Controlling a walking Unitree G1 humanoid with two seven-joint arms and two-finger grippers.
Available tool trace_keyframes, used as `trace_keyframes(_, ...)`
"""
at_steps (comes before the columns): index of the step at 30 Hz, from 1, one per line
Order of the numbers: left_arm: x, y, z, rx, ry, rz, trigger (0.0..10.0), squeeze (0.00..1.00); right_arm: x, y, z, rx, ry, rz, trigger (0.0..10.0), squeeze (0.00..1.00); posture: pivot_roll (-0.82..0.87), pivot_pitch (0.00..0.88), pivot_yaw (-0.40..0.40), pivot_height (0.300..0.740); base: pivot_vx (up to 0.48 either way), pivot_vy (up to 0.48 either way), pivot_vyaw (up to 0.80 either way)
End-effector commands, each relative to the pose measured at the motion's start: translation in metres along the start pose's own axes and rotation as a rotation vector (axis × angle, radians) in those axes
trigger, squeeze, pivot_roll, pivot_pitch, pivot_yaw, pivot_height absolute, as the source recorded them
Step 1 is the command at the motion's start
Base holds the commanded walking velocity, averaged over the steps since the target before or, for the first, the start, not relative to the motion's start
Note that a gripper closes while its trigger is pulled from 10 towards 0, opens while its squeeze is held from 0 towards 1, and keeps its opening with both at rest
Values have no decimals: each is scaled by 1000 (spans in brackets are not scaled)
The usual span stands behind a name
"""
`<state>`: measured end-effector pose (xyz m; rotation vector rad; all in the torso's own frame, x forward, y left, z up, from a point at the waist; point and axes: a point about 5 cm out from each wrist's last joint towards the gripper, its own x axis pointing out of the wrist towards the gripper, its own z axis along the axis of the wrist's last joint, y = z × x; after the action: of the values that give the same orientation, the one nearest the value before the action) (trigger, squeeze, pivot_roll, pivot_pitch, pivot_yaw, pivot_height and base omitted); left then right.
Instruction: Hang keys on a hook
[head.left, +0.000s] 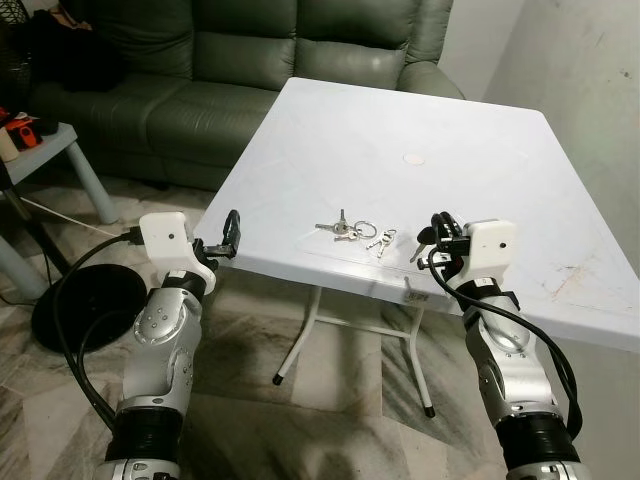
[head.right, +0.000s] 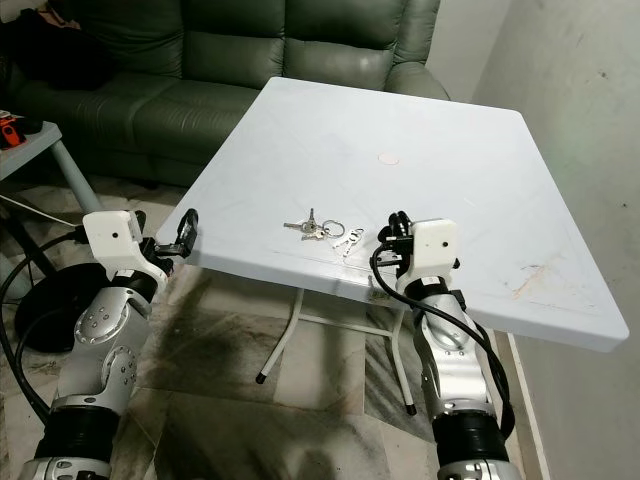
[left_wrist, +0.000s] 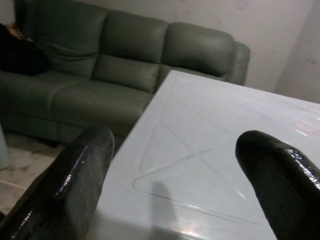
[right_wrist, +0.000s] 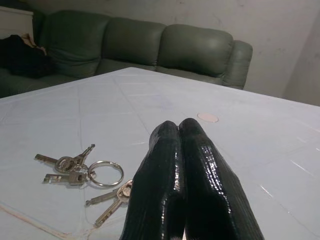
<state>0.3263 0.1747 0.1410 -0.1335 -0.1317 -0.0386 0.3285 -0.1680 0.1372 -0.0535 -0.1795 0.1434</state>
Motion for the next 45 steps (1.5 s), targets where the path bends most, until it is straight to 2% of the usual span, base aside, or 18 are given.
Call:
trace_keyframes(1,0,1,4,11,-17,7,10000,0,3,-2,3,-4,-3,-11,10000,0,41,0,-50,740,0,0,-725)
trace_keyframes(8,-7,3,-5,-1,8,17,10000,0,0,0,-3,21,21,-41,10000,0,42,0,-54,740,0,0,-728)
trace_keyframes(16,-1,4,-1,11,-14,25,10000,0,1,8,-2,26,15,-21,10000,0,42,0,-57,740,0,0,-722)
trace_keyframes(21,1,4,-1,-13,-4,24,10000,0,1,8,-1,26,12,-26,10000,0,40,0,-55,740,0,51,-721)
trace_keyframes(22,2,3,-2,-39,-4,22,10000,0,2,8,-1,26,11,-28,10000,0,40,0,-55,740,0,476,-719)
trace_keyframes(25,3,4,-1,-28,-4,28,10000,0,2,9,-1,24,8,-27,10000,0,38,0,-54,740,0,431,-725)
trace_keyframes(33,4,2,-2,-20,7,26,10000,0,0,10,-1,14,9,-24,10000,0,37,0,-55,740,0,0,-724)
trace_keyframes(45,4,0,-6,-48,43,27,10000,0,-2,9,-2,-2,18,-19,10000,0,39,0,-61,740,0,0,-724)
